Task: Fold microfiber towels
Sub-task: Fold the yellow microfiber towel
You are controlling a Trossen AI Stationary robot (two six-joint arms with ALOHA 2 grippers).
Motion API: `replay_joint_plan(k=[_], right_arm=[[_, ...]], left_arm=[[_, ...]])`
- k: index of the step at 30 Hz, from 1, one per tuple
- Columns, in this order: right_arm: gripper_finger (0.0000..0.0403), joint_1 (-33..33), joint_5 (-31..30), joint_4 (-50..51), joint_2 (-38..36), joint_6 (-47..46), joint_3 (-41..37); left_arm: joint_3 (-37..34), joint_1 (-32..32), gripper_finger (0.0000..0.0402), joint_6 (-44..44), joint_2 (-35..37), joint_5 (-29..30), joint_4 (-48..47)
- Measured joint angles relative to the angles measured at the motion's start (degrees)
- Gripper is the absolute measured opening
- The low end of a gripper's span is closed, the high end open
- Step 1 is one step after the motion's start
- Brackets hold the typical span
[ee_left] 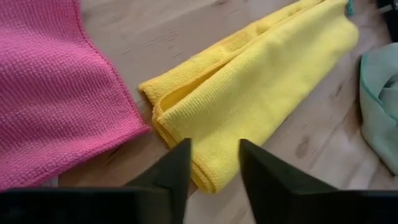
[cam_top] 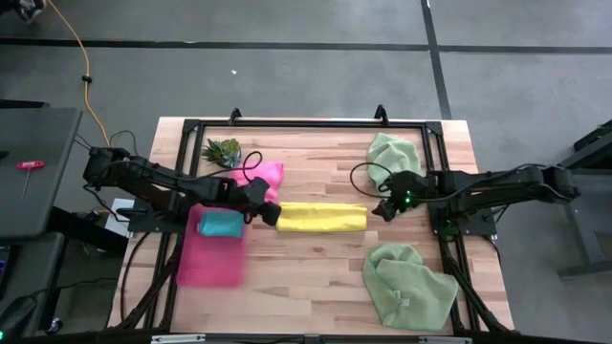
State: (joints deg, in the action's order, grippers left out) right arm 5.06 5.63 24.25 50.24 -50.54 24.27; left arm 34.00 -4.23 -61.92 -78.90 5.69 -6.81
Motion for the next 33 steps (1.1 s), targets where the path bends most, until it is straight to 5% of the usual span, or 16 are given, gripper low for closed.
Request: replay_joint_plan(k=[6, 22, 33], right_arm=[[0.0262, 0.0, 0.0, -0.7, 0.0, 0.0, 0.0], [0.0262, 0.0, 0.0, -1.9, 0.0, 0.6, 0.0], [0.0262, 0.0, 1.1, -2.3, 0.0, -0.1, 0.0]], left_arm=[[2.5, 0.0, 0.0008, 6.2, 0.2, -0.1, -2.1], [17.0, 0.1, 0.0, 49.9, -4.7, -1.2, -27.6], [20.9, 1.0, 0.0, 58.9, -20.8, -0.4, -27.9]])
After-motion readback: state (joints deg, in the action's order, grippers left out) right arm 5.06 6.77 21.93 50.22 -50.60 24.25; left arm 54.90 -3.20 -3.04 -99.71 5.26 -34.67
